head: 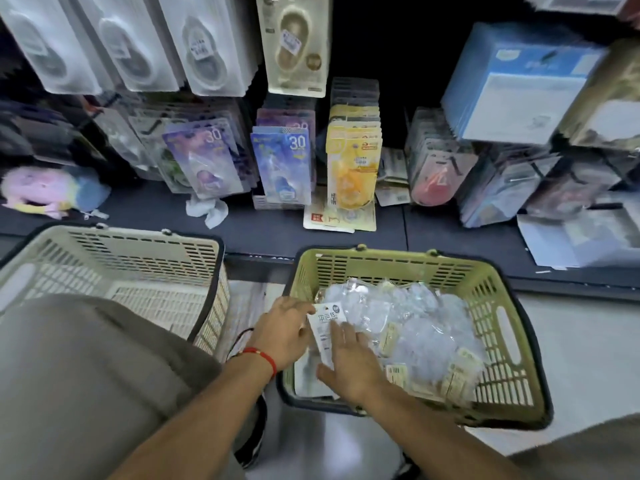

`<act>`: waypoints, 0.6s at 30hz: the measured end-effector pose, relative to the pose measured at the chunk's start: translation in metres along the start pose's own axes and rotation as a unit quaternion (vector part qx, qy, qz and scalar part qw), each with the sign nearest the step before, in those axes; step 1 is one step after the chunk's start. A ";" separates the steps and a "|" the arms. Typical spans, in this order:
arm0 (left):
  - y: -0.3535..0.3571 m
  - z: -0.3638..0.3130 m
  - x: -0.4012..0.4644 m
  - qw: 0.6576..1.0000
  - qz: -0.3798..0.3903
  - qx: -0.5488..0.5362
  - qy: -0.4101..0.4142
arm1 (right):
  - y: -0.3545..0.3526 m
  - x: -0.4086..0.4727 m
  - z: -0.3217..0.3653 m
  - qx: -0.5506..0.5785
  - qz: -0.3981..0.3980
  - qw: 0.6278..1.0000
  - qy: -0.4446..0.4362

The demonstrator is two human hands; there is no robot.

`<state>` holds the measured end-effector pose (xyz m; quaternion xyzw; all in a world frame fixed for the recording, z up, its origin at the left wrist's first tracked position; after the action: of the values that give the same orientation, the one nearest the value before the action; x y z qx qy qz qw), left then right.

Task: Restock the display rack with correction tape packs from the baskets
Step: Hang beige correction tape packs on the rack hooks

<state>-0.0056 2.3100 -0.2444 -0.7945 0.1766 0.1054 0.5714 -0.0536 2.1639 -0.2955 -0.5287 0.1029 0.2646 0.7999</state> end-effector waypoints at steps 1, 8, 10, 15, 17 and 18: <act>0.005 -0.001 -0.004 0.999 -0.028 -0.019 -0.001 | -0.005 -0.001 -0.002 0.036 -0.025 0.999 0.004; 0.013 -0.015 -0.012 0.932 -0.141 -0.317 -0.104 | -0.076 -0.019 -0.039 0.337 -0.288 0.891 0.102; 0.017 -0.022 -0.009 0.865 -0.033 -0.476 -0.155 | -0.078 -0.019 -0.030 0.490 -0.274 0.826 0.052; 0.005 -0.009 -0.011 0.747 -0.045 -0.636 -0.189 | -0.058 -0.003 -0.026 0.488 -0.218 0.845 0.033; -0.010 0.004 -0.014 0.767 -0.124 -0.595 -0.205 | -0.047 0.001 -0.039 0.405 -0.213 0.886 0.078; -0.017 0.011 -0.016 0.765 -0.159 -0.585 -0.215 | -0.041 0.003 -0.041 0.340 -0.183 0.918 0.087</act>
<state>-0.0126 2.3279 -0.2273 -0.9480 -0.1754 0.2641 0.0269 -0.0249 2.1155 -0.2815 -0.2557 0.1570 0.0156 0.9538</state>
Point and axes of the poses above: each hand's wrist, its own x-axis towards the middle knuckle, its own y-axis out of the palm, z = x × y, the point moved 4 cm from there along x, towards the middle knuckle, and after that the axes turned 9 degrees about -y, right-handed, at the moved point
